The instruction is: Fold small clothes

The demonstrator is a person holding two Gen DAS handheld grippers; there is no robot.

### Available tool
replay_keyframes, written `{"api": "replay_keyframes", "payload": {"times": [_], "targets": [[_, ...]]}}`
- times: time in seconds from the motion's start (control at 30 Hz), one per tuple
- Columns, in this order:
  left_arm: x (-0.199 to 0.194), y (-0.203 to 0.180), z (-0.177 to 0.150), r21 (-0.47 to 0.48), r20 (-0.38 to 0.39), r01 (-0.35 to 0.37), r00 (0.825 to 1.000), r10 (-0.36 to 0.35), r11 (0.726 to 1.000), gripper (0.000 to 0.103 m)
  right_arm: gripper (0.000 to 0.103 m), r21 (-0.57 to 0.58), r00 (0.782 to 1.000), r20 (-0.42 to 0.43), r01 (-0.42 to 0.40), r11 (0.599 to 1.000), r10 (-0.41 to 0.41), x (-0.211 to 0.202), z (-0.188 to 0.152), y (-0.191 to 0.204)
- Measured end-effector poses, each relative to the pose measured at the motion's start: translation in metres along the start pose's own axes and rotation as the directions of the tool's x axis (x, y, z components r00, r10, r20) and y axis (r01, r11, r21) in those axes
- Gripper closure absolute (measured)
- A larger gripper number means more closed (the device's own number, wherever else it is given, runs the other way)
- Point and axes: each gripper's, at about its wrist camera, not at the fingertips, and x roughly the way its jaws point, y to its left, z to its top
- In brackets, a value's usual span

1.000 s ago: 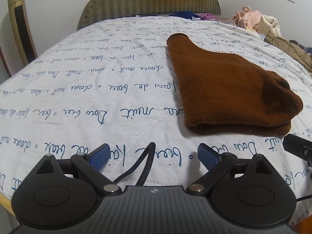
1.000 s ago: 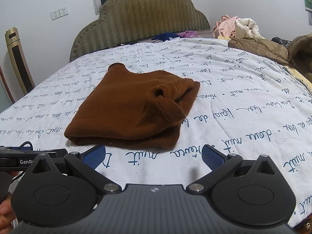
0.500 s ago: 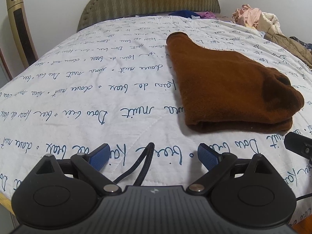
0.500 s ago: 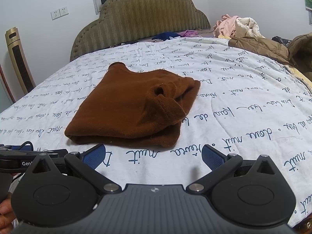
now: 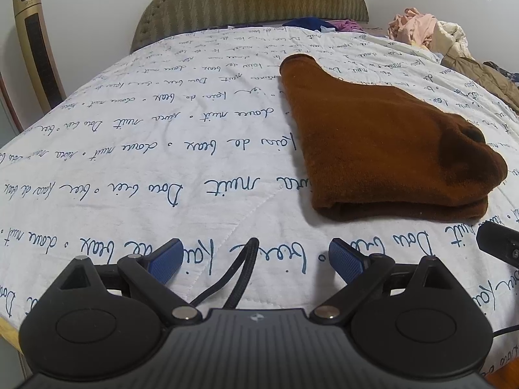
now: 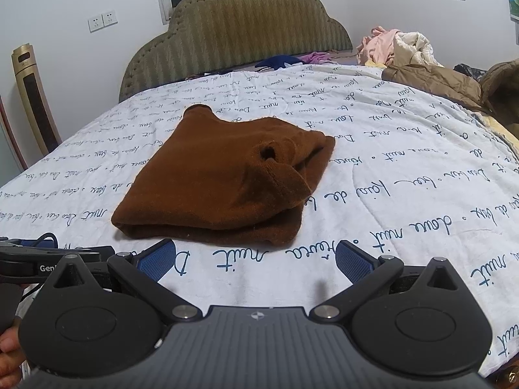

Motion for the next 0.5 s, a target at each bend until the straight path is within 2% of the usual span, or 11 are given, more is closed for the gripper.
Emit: {"api": "replay_keyframes", "payload": {"times": [0.5], "targets": [[0.0013, 0.0055, 0.0005, -0.002, -0.004, -0.031, 1.000, 0.031, 1.000, 0.006, 0.000, -0.006, 1.000, -0.009, 0.000, 1.000, 0.000, 0.0019, -0.0016, 0.0017]]}}
